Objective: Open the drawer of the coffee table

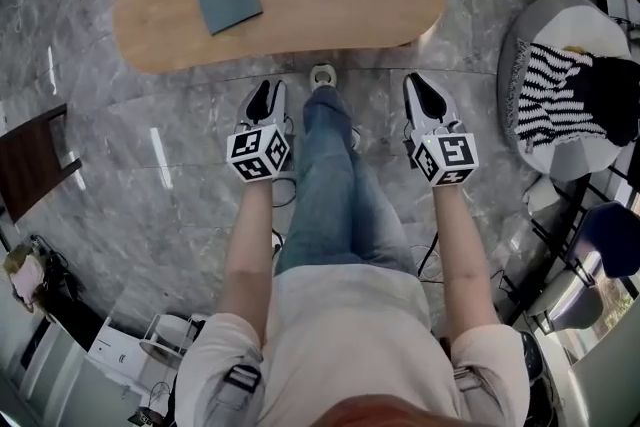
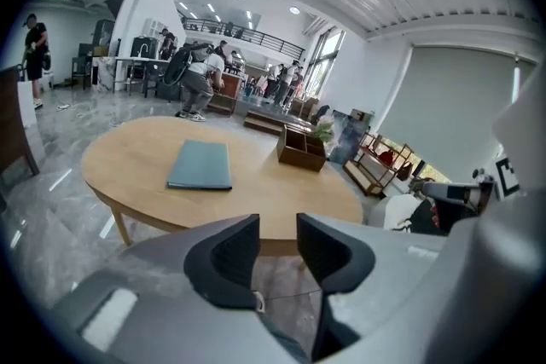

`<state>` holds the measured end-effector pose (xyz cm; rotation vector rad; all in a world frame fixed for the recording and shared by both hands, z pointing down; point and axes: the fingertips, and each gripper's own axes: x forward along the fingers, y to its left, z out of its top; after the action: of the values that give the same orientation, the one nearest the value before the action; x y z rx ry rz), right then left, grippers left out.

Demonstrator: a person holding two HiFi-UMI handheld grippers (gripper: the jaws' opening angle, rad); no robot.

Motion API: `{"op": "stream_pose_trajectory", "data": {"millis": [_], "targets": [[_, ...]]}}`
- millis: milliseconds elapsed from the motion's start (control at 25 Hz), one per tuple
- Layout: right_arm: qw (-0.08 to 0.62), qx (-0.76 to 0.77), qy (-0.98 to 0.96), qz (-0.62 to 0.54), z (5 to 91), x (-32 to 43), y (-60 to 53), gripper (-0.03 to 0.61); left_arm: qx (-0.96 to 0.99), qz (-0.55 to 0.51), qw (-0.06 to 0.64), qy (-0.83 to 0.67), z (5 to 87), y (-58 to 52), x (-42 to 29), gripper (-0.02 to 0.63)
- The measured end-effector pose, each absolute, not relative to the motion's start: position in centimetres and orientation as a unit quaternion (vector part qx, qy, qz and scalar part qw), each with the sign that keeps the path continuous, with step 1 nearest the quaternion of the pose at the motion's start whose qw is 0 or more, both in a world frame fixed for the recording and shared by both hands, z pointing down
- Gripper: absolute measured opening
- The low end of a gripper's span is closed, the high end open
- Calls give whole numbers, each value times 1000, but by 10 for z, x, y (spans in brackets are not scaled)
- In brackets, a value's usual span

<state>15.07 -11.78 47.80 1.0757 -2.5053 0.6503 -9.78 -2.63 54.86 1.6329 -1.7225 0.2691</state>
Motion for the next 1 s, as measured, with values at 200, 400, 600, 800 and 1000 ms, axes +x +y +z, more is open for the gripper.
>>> {"op": "stream_pose_trajectory", "data": {"millis": [200, 400, 600, 800, 1000], "targets": [[198, 389, -864, 251, 556, 157, -133, 81, 650, 153, 385, -637, 628, -28, -106, 206], [229, 388, -853, 265, 615, 159, -138, 132, 645, 176, 393, -631, 681, -34, -120, 284], [254, 401, -838, 270, 659, 163, -148, 180, 642, 190, 407, -621, 723, -46, -135, 333], [289, 395, -831, 262, 700, 170, -156, 235, 641, 212, 405, -616, 757, -54, -144, 390], [312, 395, -825, 258, 729, 179, -167, 296, 658, 219, 391, -605, 777, -68, -138, 445]]}}
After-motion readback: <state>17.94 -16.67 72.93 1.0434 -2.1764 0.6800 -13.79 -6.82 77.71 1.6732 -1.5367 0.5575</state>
